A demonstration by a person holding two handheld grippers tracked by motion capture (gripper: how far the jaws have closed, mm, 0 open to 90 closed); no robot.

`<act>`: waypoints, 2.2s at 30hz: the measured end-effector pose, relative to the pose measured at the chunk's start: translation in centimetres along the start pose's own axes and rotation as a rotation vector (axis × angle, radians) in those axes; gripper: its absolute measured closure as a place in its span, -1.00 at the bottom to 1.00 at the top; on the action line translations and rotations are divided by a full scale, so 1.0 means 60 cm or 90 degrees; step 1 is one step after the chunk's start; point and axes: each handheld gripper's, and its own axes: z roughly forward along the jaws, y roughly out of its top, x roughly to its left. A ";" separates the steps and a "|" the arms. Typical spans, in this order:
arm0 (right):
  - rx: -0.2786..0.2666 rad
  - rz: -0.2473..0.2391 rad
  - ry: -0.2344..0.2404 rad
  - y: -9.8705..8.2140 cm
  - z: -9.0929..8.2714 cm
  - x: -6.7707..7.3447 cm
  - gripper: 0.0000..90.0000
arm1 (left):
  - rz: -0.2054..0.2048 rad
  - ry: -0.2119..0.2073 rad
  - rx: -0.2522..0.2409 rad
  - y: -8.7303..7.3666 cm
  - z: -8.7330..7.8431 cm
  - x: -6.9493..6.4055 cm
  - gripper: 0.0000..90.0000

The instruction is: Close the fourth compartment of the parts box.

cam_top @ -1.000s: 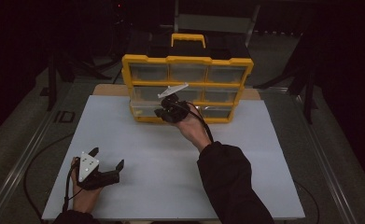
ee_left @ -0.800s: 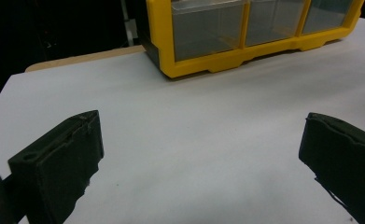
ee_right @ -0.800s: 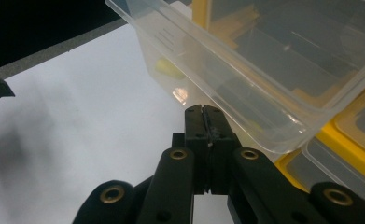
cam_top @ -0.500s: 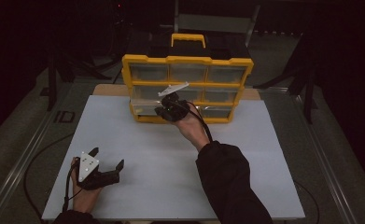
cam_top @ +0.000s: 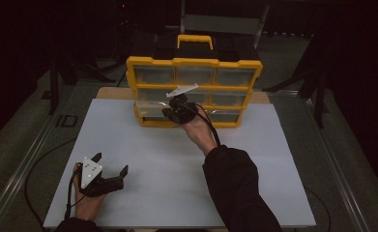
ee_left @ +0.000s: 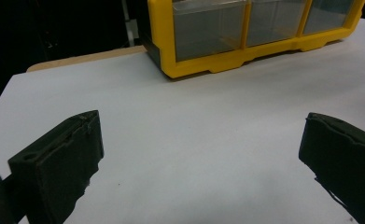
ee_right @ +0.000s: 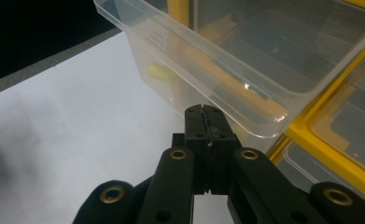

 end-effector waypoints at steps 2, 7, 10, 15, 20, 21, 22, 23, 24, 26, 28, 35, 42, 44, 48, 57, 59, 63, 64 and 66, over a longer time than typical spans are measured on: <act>-0.006 0.005 -0.004 -0.001 0.001 -0.002 0.99 | 0.000 0.000 0.000 0.000 0.000 0.000 -0.99; -0.013 0.018 -0.015 0.000 0.005 -0.009 0.99 | -0.001 0.001 0.000 0.000 0.000 0.000 -0.99; -0.019 0.026 -0.021 0.002 0.009 -0.013 0.99 | -0.001 0.000 0.000 0.000 0.000 0.000 -0.99; -0.024 0.033 -0.034 0.005 0.014 -0.016 0.99 | -0.002 0.000 -0.002 0.000 0.000 0.000 -0.99; -0.037 0.043 -0.050 0.008 0.023 -0.023 0.99 | -0.004 0.000 -0.002 0.000 -0.001 0.001 -0.99; -0.038 0.046 -0.052 0.009 0.024 -0.024 0.99 | -0.004 0.000 -0.002 0.000 -0.001 0.001 -0.99; -0.039 0.048 -0.055 0.010 0.026 -0.025 0.99 | -0.005 0.000 -0.003 0.000 -0.001 0.001 -0.99; -0.041 0.048 -0.059 0.011 0.027 -0.026 0.99 | -0.005 -0.001 -0.004 0.000 -0.001 0.001 -0.99; -0.043 0.048 -0.063 0.012 0.029 -0.028 0.99 | -0.006 -0.001 -0.004 0.000 -0.001 0.001 -0.99; -0.048 0.055 -0.067 0.013 0.031 -0.030 0.99 | -0.007 0.000 -0.005 0.000 -0.001 0.001 -0.99; -0.052 0.059 -0.071 0.013 0.034 -0.033 0.99 | -0.008 -0.001 -0.005 0.000 -0.001 0.001 -0.99; -0.065 0.070 -0.092 0.019 0.043 -0.040 0.99 | -0.009 -0.001 -0.005 0.000 -0.002 0.002 -0.99; -0.071 0.072 -0.099 0.020 0.047 -0.040 0.99 | -0.009 -0.002 -0.006 0.000 -0.001 0.001 -0.99; -0.071 0.072 -0.097 0.019 0.047 -0.040 0.99 | -0.010 -0.001 -0.006 0.000 -0.001 0.001 -0.99; -0.073 0.068 -0.083 0.017 0.043 -0.040 0.95 | -0.008 -0.001 -0.004 -0.001 -0.001 0.002 -0.99; -0.088 0.052 -0.062 -0.009 0.009 -0.039 0.59 | -0.005 0.000 -0.004 0.000 -0.001 0.001 -0.99; -0.090 0.049 -0.066 -0.019 -0.003 -0.041 0.42 | -0.005 0.000 -0.003 0.000 0.000 0.001 -0.99; -0.093 0.044 -0.076 -0.041 -0.026 -0.045 0.09 | -0.004 0.001 -0.003 0.000 0.000 0.000 -0.99; -0.095 0.044 -0.074 -0.047 -0.032 -0.046 0.01 | -0.003 0.001 -0.003 0.000 0.000 0.000 -0.99; -0.091 0.043 -0.070 -0.060 -0.042 -0.047 -0.18 | -0.003 0.001 -0.004 0.000 0.000 0.000 -0.99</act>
